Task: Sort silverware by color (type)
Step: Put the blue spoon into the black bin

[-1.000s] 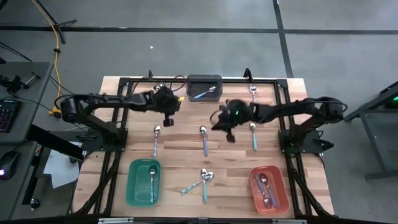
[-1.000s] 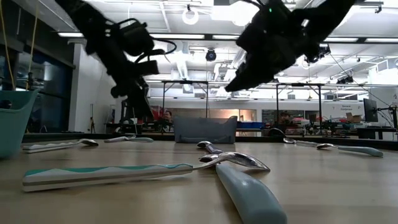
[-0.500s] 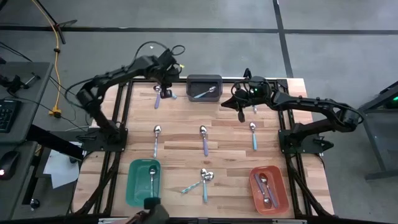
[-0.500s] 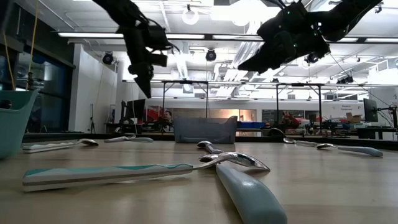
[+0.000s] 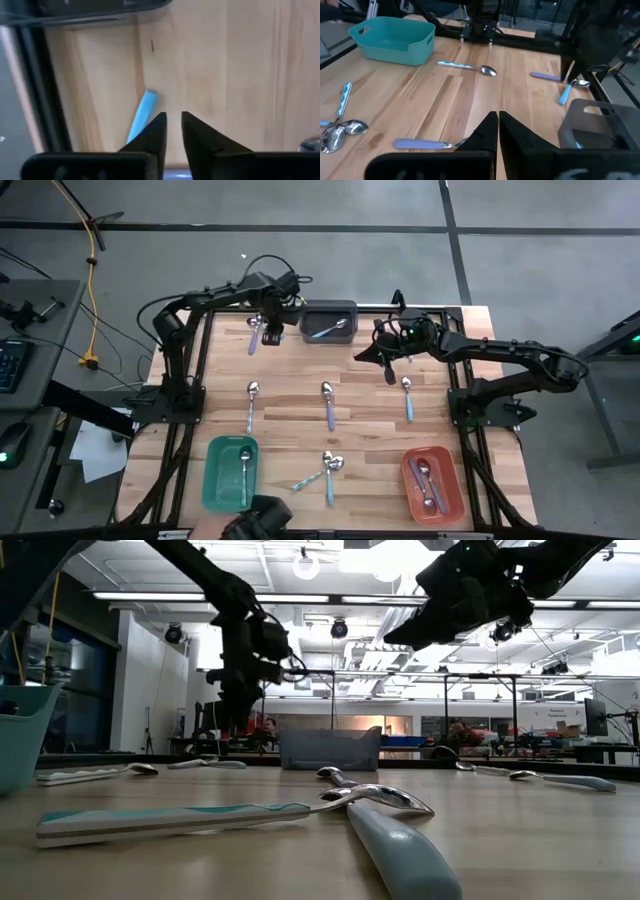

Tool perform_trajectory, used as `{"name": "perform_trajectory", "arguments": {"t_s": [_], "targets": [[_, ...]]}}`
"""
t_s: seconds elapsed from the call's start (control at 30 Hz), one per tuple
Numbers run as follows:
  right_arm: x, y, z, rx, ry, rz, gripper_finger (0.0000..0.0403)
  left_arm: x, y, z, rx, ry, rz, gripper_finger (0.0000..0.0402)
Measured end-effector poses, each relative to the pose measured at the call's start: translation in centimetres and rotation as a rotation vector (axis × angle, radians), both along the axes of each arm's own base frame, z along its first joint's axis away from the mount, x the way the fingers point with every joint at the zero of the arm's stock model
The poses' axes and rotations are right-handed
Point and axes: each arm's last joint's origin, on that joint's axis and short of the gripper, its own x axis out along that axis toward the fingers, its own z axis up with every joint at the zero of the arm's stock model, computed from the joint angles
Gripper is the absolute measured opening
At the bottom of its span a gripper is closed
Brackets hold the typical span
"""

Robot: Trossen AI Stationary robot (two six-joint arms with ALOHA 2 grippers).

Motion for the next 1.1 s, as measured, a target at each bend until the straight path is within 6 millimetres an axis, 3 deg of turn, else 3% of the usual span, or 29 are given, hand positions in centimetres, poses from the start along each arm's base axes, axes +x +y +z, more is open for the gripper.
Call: {"name": "perform_trajectory", "arguments": {"t_s": [0.4,1.1], "targets": [[0.1,0.2,0.0,0.000,0.001,0.008,0.0000,1.3,0.6,-3.4,0.084,0.128,-0.045,0.0127],[0.1,0.3,0.0,0.001,0.004,0.009,0.0000,0.7,1.4,-3.5,0.044,0.090,-0.019,0.0131]]}}
